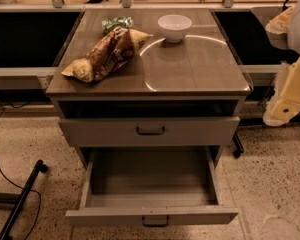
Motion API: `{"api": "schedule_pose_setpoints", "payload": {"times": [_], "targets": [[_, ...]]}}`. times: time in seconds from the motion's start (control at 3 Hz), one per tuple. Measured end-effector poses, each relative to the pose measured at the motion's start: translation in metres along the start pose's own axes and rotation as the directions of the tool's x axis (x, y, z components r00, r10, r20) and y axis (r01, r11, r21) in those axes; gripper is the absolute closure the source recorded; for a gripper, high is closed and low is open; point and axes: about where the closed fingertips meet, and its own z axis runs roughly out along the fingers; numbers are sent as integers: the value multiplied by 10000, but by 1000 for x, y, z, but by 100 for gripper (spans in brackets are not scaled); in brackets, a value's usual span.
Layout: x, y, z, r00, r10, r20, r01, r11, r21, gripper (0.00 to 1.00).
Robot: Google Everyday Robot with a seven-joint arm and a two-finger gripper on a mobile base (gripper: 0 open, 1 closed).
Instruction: Close middle drawer
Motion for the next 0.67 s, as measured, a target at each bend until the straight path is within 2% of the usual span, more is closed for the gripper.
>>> {"api": "schedule_pose_setpoints", "payload": {"times": [0.33, 0.67], "targets": [[0, 0, 0, 10000, 0, 0, 0, 10000, 1, 0], [-7, 11, 21, 9995, -207, 225, 215, 9990, -397, 0]]}}
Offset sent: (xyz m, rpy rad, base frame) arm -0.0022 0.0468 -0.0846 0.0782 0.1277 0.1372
